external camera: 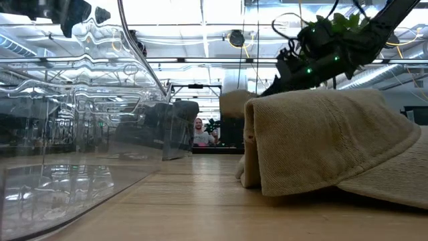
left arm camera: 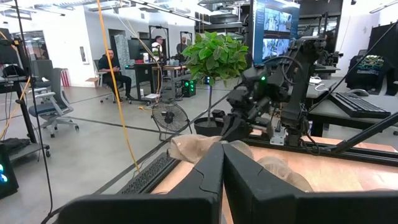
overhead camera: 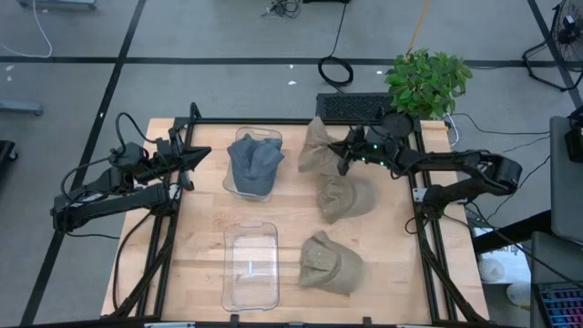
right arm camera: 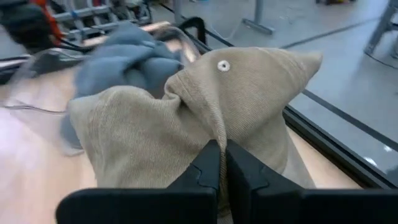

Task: Stack caps by color
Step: Put the top brown cap into the bottom transparent bin

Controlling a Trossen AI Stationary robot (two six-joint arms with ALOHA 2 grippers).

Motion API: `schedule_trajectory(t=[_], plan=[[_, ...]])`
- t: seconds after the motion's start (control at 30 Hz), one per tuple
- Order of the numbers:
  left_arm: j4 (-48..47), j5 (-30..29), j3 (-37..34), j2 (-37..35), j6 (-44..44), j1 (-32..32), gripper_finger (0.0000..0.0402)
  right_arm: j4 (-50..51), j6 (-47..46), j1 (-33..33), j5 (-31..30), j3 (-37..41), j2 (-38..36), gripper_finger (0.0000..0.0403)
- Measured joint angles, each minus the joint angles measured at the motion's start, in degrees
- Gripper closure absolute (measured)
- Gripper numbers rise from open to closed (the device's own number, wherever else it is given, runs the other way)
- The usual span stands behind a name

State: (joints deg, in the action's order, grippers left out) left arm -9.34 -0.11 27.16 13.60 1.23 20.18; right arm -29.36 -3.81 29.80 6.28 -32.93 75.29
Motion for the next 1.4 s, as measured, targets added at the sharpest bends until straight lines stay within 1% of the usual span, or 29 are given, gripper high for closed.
schedule_trajectory(t=[0.37, 0.53, 0.77, 1.1, 1.23, 1.4], plan=[[0.00, 0.01, 0.02, -0.01, -0.02, -0.02, 0.0385, -0.23, 0.02, -10.66, -0.08, 0.00, -6.43, 0.0399], [0.00, -0.01, 0.00, -0.02, -0.02, 0.00, 0.0385, -0.18, 0.02, -15.47, -0.15, 0.00, -7.99, 0.0399], [0.00, -0.01, 0.00, -0.02, -0.02, 0.00, 0.0385, -0.37, 0.02, -21.57, -0.20, 0.00, -8.14, 0.0399], [0.00, 0.00, 0.00, -0.02, -0.02, 0.00, 0.0385, -1.07, -0.90, -28.53, -0.68, 0.00, -8.14, 0.0399], [0.00, 0.01, 0.00, -0.02, -0.02, -0.02, 0.0385, -1.86, -1.34, -31.55, -3.27, 0.00, -8.14, 0.0399], [0.00, 0.01, 0.00, -0.02, 0.00, 0.00, 0.0385, -2.16, -1.98, -35.47, -5.12, 0.00, -8.14, 0.0399]])
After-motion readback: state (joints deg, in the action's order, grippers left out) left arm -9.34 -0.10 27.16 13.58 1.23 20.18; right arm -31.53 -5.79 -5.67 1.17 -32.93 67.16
